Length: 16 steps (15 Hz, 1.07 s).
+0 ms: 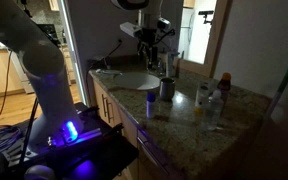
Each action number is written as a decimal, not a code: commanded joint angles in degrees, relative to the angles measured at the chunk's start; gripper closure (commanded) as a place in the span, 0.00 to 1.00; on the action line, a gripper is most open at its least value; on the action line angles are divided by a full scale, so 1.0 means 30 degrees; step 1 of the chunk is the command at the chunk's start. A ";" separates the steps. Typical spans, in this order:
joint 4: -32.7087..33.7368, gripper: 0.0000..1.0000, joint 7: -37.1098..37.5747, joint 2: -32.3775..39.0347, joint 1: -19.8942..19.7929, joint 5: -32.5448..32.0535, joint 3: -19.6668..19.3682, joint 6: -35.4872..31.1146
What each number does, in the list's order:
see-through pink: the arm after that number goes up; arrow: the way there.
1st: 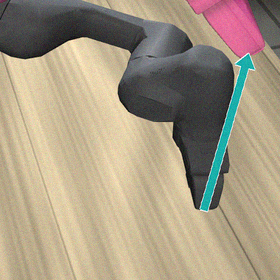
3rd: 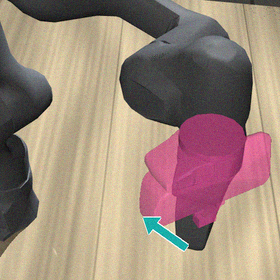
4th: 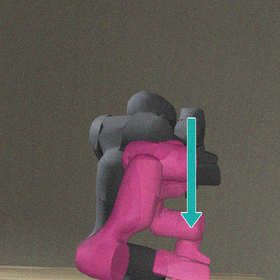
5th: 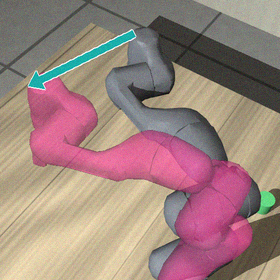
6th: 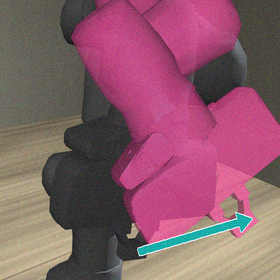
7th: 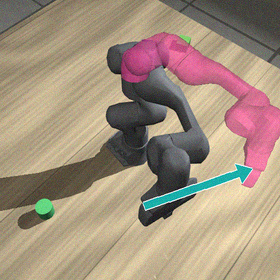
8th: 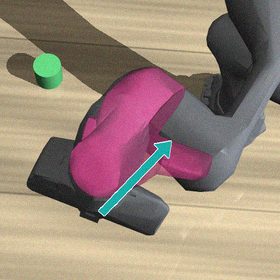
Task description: Place the silver cup on the left side of the counter
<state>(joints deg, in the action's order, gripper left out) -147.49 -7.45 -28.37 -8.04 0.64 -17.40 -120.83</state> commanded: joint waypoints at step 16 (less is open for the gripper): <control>0.3761 0.00 1.3558 0.9949 -0.1207 -0.3441 0.3735 -0.9043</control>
<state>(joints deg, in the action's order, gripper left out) -141.93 25.89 -5.59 -10.04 -6.20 -6.39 -147.48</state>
